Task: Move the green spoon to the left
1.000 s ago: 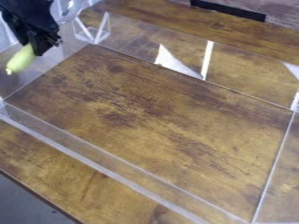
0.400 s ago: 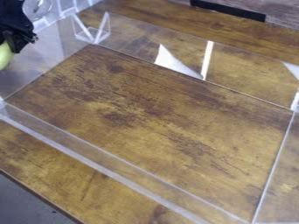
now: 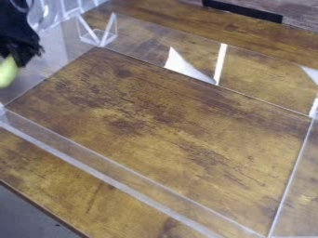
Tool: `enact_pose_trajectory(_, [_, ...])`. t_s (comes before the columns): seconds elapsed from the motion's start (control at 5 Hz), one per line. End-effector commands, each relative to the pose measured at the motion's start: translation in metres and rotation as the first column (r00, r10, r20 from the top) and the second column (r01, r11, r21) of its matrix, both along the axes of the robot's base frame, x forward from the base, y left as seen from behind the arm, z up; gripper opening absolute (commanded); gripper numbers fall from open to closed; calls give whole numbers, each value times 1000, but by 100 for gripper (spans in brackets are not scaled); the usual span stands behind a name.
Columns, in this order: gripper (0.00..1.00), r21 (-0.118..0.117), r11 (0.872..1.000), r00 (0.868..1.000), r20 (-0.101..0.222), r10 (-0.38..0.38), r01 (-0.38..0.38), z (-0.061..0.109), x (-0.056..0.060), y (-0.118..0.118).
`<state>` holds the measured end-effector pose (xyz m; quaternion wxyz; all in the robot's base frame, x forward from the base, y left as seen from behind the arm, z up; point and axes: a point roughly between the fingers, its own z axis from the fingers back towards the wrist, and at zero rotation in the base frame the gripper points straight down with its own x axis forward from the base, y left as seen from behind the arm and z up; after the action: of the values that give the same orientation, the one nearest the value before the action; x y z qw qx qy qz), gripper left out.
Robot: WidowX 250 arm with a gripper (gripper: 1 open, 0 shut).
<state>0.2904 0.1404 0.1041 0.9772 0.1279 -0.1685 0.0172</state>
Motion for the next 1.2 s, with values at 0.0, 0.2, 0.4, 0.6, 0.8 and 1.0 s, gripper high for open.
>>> enact_pose_trajectory(0.0, [0, -16, 1000, 999, 34, -19, 19, -9, 7, -23])
enact_pose_trajectory(0.2, [0, -37, 999, 999, 30, -26, 27, -26, 20, -29])
enact_pose_trajectory(0.4, [0, -55, 998, 999, 27, -32, 34, -40, 36, -28])
enact_pose_trajectory(0.6, [0, -63, 996, 998, 23, -59, 60, -45, 46, -13])
enact_pose_trajectory(0.8, [0, -61, 995, 997, 23, -73, 75, -43, 53, 4])
enact_pose_trajectory(1.0, [100, -72, 994, 997, 9, -78, 78, -42, 55, 14])
